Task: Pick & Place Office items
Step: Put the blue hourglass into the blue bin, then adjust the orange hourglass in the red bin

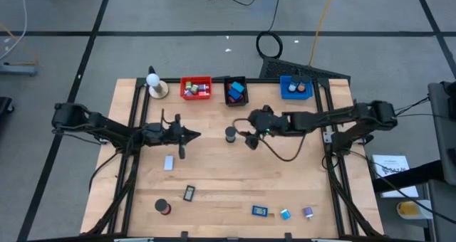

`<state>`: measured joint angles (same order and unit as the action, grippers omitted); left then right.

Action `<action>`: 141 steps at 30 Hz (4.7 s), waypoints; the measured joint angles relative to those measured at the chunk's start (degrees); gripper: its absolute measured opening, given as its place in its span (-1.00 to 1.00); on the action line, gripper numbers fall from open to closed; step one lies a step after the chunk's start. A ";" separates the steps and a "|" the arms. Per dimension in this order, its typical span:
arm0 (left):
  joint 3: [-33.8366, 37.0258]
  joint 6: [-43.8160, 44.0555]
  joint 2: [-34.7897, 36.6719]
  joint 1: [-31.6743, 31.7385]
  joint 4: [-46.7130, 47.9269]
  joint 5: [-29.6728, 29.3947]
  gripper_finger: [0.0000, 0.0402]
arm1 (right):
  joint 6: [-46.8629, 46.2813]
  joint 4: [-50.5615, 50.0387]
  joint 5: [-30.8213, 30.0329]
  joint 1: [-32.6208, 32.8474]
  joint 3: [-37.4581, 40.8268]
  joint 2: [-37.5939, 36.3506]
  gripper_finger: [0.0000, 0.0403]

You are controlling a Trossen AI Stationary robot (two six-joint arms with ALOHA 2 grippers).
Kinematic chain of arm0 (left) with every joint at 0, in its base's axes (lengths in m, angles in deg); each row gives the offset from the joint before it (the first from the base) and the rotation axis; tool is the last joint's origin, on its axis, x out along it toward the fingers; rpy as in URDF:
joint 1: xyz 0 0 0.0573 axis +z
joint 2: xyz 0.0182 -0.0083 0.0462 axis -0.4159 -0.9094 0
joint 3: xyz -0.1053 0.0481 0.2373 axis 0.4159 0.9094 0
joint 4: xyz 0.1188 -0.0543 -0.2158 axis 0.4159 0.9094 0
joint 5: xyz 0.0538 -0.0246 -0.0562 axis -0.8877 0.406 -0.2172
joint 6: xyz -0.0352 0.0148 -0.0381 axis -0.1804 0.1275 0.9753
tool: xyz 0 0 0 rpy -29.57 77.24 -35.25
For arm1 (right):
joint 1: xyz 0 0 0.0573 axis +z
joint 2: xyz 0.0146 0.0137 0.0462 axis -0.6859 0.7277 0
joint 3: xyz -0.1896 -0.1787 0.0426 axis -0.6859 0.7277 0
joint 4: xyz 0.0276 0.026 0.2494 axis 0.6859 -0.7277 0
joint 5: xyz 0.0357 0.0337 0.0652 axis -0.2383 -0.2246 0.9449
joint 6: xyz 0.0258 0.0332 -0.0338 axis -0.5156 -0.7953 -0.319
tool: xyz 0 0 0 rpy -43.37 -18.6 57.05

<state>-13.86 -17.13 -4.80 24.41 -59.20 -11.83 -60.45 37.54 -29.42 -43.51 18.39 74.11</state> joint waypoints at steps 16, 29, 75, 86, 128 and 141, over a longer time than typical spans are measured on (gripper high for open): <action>0.42 -0.31 0.18 0.02 0.60 -1.07 -0.91 | 7.05 -16.39 3.26 -0.94 -22.44 20.55 0.87; 0.42 -0.09 0.18 0.02 0.57 -1.08 -0.89 | 8.81 -10.20 3.19 -2.06 -22.46 26.41 0.76; 0.42 -0.25 0.16 0.04 1.70 -1.26 -0.93 | 10.50 -14.59 -4.13 -40.68 5.35 -11.37 -0.03; 0.42 -0.09 0.16 0.09 1.71 -1.44 -0.92 | 13.16 -4.12 -2.84 -43.55 13.39 -11.18 -0.02; 0.42 -0.26 0.16 0.09 1.74 -1.56 -0.94 | 16.24 2.86 -0.22 -46.32 13.80 -6.75 0.30; 0.41 -0.28 0.16 0.09 1.75 -1.56 -0.92 | 13.64 -17.15 -10.74 -44.71 13.80 -26.93 -0.12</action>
<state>-13.45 -17.42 -4.65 24.50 -57.44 -13.39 -46.80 20.39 -40.15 -88.22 32.18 47.18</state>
